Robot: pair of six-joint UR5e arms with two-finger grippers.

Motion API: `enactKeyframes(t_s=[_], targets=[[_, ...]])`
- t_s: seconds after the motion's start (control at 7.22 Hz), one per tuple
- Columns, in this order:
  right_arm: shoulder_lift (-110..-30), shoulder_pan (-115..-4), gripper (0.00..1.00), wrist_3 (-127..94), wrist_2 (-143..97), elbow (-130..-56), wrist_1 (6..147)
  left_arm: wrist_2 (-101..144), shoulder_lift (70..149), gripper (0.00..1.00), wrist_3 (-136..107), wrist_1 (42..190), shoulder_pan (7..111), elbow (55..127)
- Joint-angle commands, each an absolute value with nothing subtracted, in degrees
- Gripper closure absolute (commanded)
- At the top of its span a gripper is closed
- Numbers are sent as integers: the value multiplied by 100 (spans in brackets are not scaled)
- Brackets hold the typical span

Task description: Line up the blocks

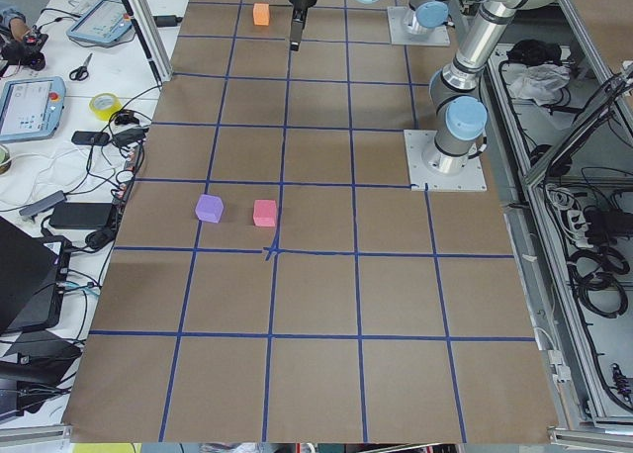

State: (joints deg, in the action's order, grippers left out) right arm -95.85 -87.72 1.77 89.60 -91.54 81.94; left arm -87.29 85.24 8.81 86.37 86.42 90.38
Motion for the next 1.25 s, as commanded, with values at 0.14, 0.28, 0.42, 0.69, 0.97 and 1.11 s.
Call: enactKeyframes(t_s=[0.14, 0.28, 0.42, 0.69, 0.97, 1.11], targets=[[-9554, -8771, 0, 193, 8965, -9167, 8218, -8728, 8534, 0, 888, 8631, 8640, 9044], [-9545, -8771, 0, 185, 8939, -9167, 8235, -8728, 8534, 0, 888, 8631, 8640, 9044], [-9475, -8719, 0, 193, 8938, -9167, 8253, -8728, 8534, 0, 888, 8631, 8640, 9044], [-8994, -8413, 0, 237, 8913, -9158, 9152, -8719, 8525, 0, 888, 8631, 8640, 9044], [-8414, -8166, 0, 999, 8930, -9167, 9693, -8728, 8534, 0, 888, 8640, 8640, 9044], [-8107, -8113, 0, 1037, 8947, -9167, 10182, -8728, 8543, 0, 896, 8631, 8640, 9044]])
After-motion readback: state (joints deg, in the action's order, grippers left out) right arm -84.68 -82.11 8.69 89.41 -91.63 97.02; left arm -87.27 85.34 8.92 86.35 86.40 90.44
